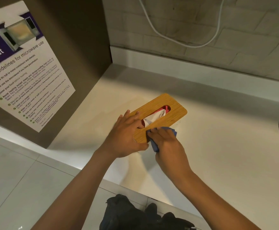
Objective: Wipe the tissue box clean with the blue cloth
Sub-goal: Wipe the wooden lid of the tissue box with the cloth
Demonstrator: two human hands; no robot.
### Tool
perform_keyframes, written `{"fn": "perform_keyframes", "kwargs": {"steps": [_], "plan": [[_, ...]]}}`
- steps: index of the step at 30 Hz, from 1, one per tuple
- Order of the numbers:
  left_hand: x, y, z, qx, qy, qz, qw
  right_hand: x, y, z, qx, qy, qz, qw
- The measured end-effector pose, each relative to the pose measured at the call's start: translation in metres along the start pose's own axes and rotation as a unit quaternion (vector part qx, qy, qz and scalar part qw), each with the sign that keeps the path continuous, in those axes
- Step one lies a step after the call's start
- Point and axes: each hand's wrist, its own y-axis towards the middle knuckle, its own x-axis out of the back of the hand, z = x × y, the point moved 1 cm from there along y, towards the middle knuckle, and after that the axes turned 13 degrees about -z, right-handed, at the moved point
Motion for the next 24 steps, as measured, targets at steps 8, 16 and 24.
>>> {"fn": "perform_keyframes", "kwargs": {"steps": [8,16,24], "plan": [[0.007,0.003,-0.006,0.013,0.005,0.027,1.0,0.003,0.021,0.011,-0.049,-0.022,-0.033,0.998],[0.01,0.0,-0.008,0.023,-0.009,0.038,0.999,0.011,0.021,-0.003,-0.054,-0.037,-0.009,0.998],[0.008,-0.002,-0.003,0.017,-0.044,0.021,0.999,0.014,-0.009,0.018,-0.017,-0.013,0.048,0.999]]}}
